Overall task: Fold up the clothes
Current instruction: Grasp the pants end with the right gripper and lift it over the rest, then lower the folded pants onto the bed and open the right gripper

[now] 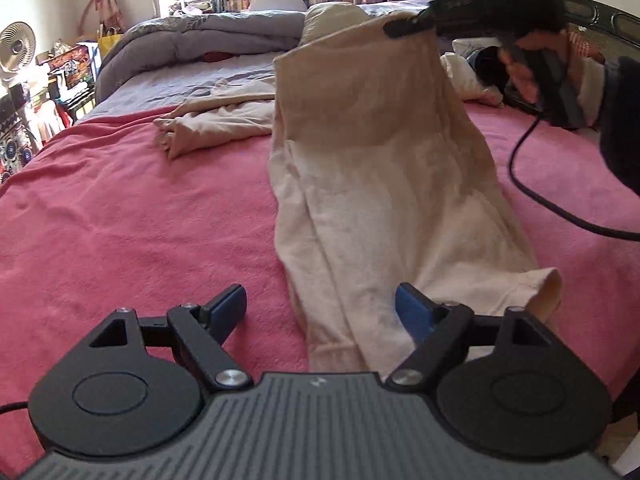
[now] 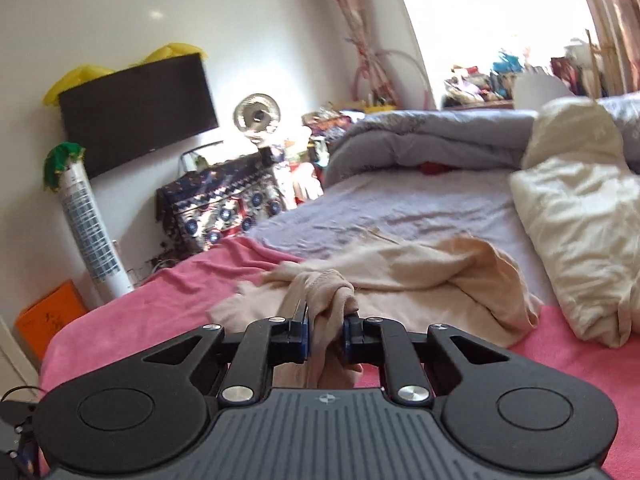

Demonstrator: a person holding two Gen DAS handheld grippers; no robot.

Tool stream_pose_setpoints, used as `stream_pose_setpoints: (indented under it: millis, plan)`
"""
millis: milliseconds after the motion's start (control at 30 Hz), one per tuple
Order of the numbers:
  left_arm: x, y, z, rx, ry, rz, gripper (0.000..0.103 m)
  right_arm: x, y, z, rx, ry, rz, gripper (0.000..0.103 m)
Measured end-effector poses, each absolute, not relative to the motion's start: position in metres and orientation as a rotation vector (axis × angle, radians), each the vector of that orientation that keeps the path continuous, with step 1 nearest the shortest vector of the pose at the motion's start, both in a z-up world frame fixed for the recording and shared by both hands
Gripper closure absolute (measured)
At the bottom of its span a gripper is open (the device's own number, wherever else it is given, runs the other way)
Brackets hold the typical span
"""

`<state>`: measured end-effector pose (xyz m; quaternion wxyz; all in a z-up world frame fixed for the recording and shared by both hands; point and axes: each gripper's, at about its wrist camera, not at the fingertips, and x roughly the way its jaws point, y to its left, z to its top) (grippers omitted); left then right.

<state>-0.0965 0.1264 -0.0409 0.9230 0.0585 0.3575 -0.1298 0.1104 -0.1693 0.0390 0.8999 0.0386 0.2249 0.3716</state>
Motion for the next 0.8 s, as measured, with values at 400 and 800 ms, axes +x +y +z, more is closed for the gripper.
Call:
stream_pose_setpoints:
  millis: [400, 800]
  plan:
    - [-0.153, 0.159, -0.019, 0.134, 0.692, -0.131, 0.019, -0.066, -0.111, -0.028, -0.213, 0.683, 0.919, 0.087]
    - [-0.167, 0.185, 0.013, 0.053, 0.579, -0.082, 0.019, -0.078, -0.129, 0.023, -0.154, 0.605, 0.964, 0.088]
